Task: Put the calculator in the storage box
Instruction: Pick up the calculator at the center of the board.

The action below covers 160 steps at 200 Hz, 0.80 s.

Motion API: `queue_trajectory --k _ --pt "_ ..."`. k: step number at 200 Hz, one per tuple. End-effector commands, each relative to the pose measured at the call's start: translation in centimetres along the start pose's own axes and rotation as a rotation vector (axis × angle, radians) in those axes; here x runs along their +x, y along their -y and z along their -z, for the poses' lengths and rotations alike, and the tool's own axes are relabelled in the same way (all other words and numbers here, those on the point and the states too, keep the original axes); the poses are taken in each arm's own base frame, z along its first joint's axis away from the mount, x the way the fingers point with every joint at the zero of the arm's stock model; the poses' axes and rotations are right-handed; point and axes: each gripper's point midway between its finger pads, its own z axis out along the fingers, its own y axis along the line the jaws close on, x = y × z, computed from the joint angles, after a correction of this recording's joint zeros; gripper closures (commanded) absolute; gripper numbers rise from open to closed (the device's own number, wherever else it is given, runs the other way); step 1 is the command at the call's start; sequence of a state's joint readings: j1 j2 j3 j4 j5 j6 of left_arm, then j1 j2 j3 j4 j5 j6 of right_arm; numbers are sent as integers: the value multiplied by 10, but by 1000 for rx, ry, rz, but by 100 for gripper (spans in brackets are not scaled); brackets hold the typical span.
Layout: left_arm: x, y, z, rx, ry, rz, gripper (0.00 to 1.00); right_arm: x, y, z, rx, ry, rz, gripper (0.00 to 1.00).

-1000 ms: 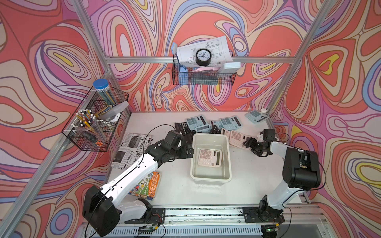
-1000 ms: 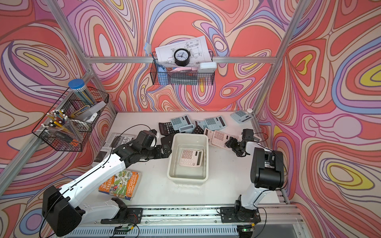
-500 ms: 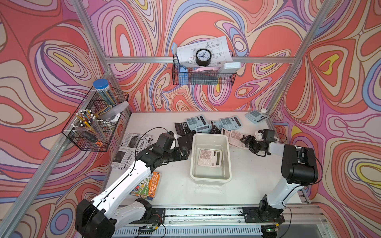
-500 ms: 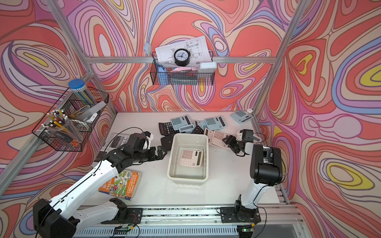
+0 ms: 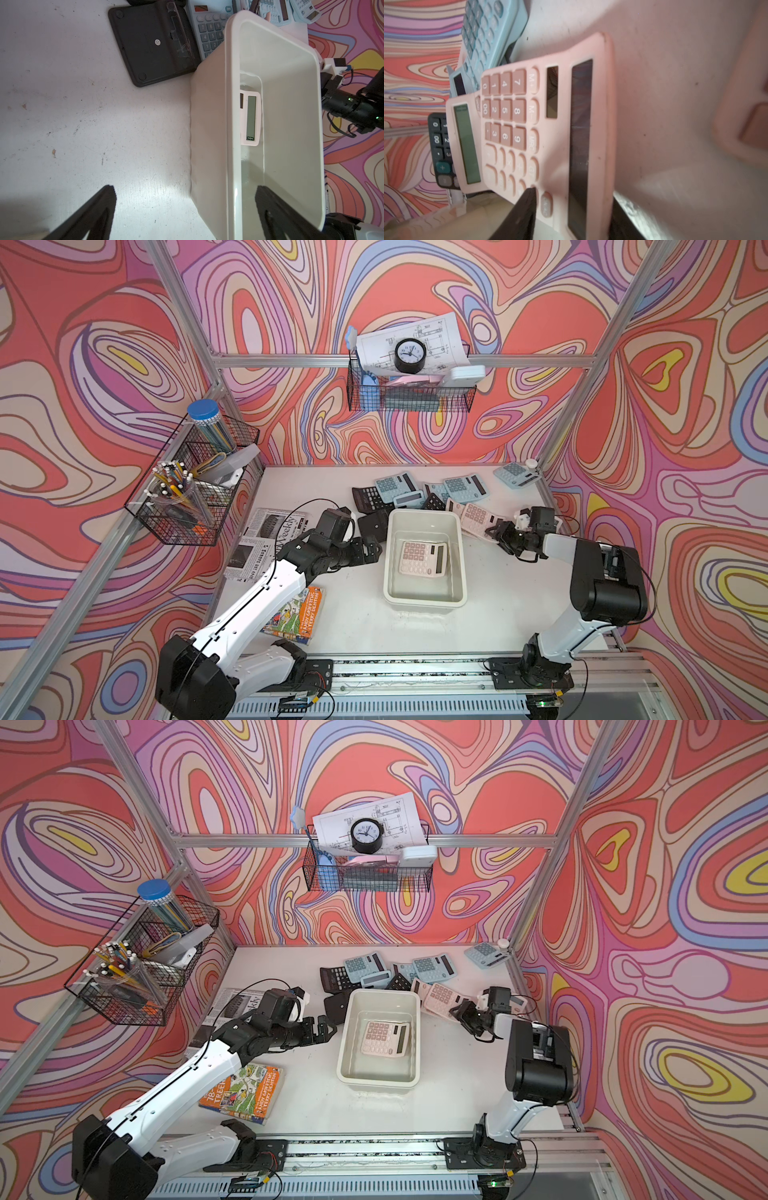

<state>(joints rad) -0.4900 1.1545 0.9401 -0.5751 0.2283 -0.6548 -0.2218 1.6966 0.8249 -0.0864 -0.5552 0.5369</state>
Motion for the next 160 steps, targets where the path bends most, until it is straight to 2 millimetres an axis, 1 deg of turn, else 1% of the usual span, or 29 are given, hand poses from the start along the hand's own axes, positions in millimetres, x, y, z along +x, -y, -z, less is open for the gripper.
queue_trajectory --k 1,21,34,45,78,105,138,160 --pt "0 0 -3 7 -4 7 1 -1 -10 10 -20 19 18 64" --pt "1 -1 -3 4 -10 10 1 -2 -15 14 -35 19 20 83" --pt "1 -1 -3 4 -10 15 1 -3 -22 19 -51 26 25 93" --pt "1 0 -3 6 -13 17 2 -4 -28 24 -64 34 31 100" --pt "-3 1 1 -7 -13 17 1 -7 -47 44 -95 53 50 100" --pt "-8 3 5 -13 0 13 1 -9 -65 66 -117 71 67 100" --pt "-10 3 5 -14 10 17 2 -6 -92 99 -149 79 78 100" --pt "-11 2 5 -17 15 22 1 -2 -109 129 -153 108 98 100"
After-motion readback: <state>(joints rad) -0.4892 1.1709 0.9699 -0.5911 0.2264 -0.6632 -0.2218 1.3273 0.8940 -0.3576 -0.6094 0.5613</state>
